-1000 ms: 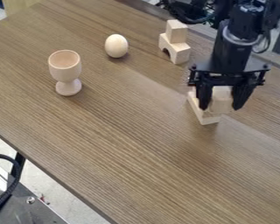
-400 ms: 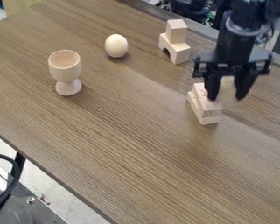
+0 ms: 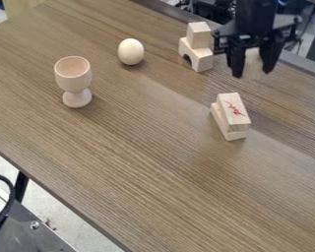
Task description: Put cube on the cube with a bow
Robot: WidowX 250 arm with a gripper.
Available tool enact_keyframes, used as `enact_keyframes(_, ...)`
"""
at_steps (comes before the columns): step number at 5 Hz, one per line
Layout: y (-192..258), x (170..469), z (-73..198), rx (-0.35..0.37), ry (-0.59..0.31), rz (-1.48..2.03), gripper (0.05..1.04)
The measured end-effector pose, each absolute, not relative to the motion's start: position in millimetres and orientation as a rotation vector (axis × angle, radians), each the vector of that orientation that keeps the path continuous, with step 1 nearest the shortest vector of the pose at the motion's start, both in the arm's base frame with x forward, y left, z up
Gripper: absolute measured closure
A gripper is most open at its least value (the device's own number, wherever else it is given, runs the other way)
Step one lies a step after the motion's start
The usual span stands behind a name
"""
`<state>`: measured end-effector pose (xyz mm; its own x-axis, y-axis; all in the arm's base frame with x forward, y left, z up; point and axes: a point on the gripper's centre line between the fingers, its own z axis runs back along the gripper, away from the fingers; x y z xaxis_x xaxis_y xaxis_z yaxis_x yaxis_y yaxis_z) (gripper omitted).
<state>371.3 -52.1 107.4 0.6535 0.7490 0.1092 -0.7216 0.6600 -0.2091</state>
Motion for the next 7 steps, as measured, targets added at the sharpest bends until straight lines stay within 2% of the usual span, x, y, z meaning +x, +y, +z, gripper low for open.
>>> enact_keyframes(7, -6.7, 404.5, 93.2, -0.099, -0.167, 0.930, 0.519)
